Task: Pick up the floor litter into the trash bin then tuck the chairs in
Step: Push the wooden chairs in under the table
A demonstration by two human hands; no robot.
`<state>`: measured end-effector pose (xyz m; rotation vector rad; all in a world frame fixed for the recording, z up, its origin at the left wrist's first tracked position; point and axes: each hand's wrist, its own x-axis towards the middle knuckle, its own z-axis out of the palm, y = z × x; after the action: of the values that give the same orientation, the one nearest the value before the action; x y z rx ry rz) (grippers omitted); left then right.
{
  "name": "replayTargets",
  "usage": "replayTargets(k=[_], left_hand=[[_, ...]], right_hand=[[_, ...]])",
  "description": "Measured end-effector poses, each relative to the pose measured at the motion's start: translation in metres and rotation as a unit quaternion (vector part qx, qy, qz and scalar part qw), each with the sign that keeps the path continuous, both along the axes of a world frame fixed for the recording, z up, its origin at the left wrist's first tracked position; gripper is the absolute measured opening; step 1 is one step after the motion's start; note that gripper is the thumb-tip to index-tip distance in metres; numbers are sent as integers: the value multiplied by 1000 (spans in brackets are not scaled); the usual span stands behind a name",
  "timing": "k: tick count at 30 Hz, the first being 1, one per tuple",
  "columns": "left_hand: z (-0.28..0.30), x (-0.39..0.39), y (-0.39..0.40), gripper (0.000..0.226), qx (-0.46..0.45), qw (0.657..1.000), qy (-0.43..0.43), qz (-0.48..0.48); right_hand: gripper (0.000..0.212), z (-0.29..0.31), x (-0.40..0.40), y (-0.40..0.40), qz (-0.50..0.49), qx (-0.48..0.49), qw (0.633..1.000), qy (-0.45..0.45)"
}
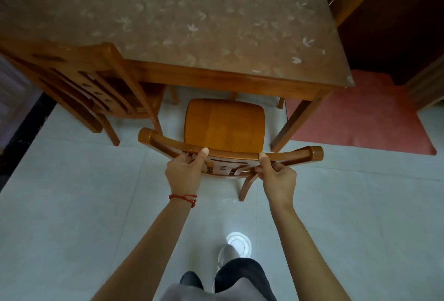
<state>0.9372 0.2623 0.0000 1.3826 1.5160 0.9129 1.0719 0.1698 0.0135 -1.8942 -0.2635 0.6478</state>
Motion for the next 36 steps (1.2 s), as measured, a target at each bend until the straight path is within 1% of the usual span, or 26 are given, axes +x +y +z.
replayTargets(k=[3,6,10,11,13,15,16,20,23,28,32,36], left_hand=[[0,15,26,41,-8,1000,17,0],[1,27,48,41,-18,1000,8,14],[1,42,73,39,-32,999,-5,15],[1,46,80,40,-34,999,-8,15],[0,55,94,42,-35,999,-15,19],[0,66,109,40,-39,999,-24,17],[0,72,118,38,-37,999,-24,13],[0,93,153,30,-35,999,-31,3],[0,106,180,30,-33,999,-20,-3],[-3,123,218,26,-49,998,-37,-4],[5,135,236,29,-47,998,-36,-7],[4,141,241,28,-41,998,-38,-5]], right_hand=[[26,-1,17,23,16,2,1000,-3],[31,-4,30,43,24,0,1000,-6],[46,-6,43,69,34,-5,999,-1],[46,-6,47,76,34,-4,999,-1],[38,-5,57,91,33,1,999,2],[29,-3,68,107,33,4,999,4],[28,-3,74,116,32,4,999,4],[30,-5,95,150,29,2,1000,1],[30,-2,107,176,27,2,1000,0],[30,0,122,211,21,-6,1000,-2],[33,-2,134,232,13,-6,1000,-4],[30,-3,139,240,13,-16,1000,-1]])
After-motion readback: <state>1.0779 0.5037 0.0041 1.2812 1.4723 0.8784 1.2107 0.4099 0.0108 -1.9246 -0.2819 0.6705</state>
